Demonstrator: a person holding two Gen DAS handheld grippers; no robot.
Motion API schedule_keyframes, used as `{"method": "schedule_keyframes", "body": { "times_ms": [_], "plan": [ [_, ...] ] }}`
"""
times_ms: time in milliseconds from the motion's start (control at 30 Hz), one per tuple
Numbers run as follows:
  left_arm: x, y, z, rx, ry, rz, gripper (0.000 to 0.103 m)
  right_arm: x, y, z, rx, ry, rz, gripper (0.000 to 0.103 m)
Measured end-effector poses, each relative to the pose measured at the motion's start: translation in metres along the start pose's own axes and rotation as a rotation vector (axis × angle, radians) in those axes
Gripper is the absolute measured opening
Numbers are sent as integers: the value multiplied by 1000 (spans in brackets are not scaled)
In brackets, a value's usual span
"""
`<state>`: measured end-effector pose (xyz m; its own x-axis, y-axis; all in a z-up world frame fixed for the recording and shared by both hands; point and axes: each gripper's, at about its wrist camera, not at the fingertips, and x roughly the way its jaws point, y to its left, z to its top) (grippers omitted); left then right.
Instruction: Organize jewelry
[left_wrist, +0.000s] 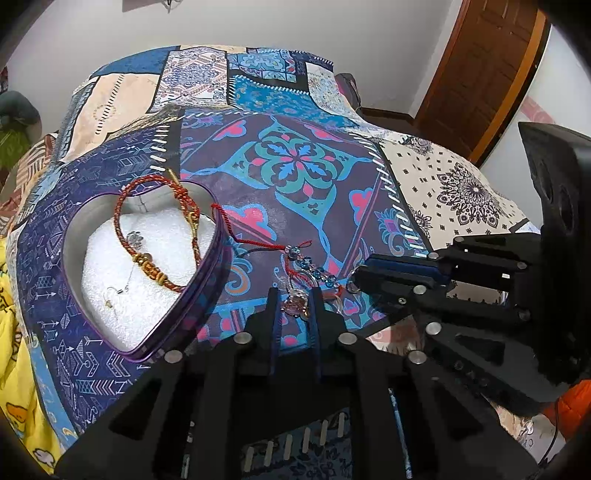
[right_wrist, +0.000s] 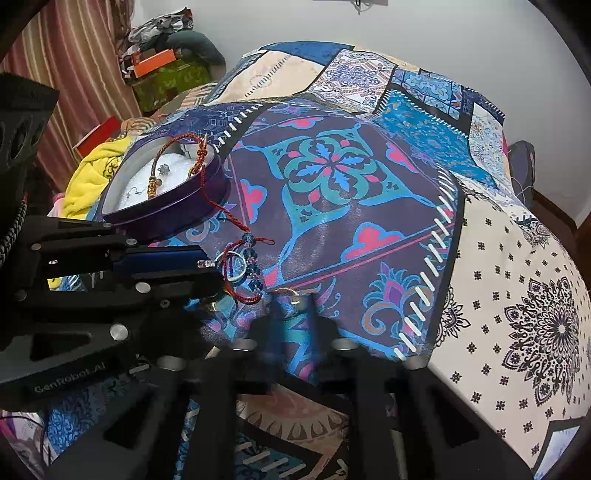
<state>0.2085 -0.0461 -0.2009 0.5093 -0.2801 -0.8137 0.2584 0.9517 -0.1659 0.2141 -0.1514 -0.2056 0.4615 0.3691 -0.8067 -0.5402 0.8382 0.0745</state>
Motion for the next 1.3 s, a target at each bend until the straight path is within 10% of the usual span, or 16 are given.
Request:
{"method": "schedule_keyframes", "body": {
  "times_ms": [700, 867, 1300],
  "plan": [
    [-52, 1, -6, 15, -101, 42, 12, -25, 5, -5, -20, -55, -33, 7],
    [-56, 6, -7, 4, -109, 40, 12, -8, 5, -5, -15, 23, -26, 31],
    [-56, 13, -10, -9, -115, 45, 12, 8, 7, 1, 0, 29, -23, 26]
  ]
}}
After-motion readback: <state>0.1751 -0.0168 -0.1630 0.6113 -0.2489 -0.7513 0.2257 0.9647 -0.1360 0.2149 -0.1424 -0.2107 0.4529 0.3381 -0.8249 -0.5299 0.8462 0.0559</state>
